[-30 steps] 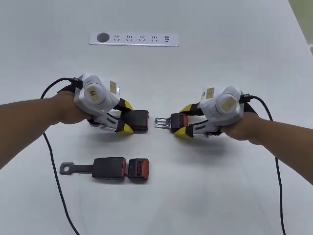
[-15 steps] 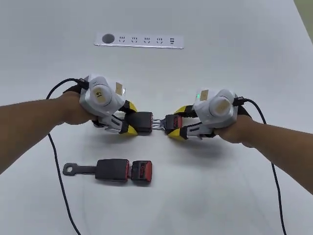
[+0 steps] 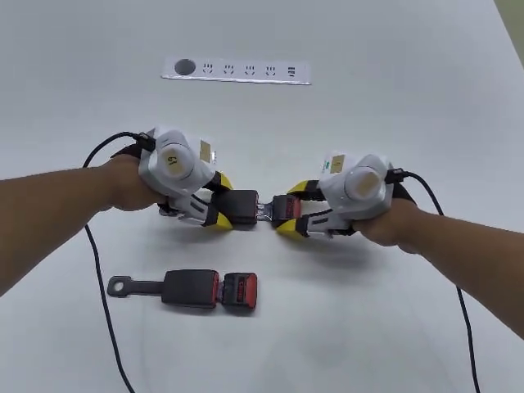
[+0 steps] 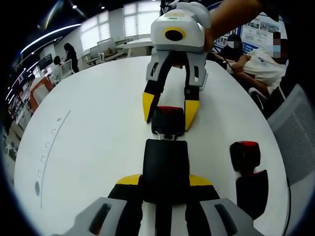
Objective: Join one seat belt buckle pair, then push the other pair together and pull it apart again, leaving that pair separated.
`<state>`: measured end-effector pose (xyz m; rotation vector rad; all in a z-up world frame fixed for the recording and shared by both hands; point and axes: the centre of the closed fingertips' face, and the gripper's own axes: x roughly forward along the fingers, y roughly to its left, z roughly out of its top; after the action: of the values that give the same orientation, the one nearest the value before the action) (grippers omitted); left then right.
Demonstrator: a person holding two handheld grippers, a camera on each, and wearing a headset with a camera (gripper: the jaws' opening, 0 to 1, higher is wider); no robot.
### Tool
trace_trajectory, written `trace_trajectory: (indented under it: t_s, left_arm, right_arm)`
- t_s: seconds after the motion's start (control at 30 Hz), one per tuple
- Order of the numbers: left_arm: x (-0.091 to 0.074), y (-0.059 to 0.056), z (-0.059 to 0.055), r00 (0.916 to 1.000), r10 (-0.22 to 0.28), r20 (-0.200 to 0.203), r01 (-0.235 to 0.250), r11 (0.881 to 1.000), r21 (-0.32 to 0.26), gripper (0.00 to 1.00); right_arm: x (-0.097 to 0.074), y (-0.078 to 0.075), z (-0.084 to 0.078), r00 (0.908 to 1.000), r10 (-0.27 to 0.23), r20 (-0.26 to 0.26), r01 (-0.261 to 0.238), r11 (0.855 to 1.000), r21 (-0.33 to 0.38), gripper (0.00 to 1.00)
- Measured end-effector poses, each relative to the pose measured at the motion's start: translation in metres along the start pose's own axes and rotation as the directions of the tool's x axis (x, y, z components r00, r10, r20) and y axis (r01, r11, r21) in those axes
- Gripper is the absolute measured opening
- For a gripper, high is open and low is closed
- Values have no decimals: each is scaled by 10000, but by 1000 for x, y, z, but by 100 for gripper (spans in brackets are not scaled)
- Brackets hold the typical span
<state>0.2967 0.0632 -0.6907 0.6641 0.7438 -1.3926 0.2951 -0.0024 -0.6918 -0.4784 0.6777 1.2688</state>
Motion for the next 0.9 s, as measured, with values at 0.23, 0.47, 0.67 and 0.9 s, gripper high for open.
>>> trace_trajectory:
  t_s: [0.23,0.47,0.67,0.9]
  left_arm:
    - [0,0,0,9999,-101,-101,103,9998,184,33]
    - [1,-3,2,9995,-217,-215,223,9993,307,33]
    - [0,-4,4,9998,-156,-113,157,9998,127,33]
    - [-1,-2,3,9997,-185,-184,188,9997,139,33]
  right_arm:
    - [3,0,4,10000,34,69,-35,10000,93,33]
    - [7,0,10,9998,44,210,-47,9999,151,33]
    - [10,1,13,9997,-194,119,192,9997,144,33]
    - [11,1,13,9998,-203,-44,203,9997,108,33]
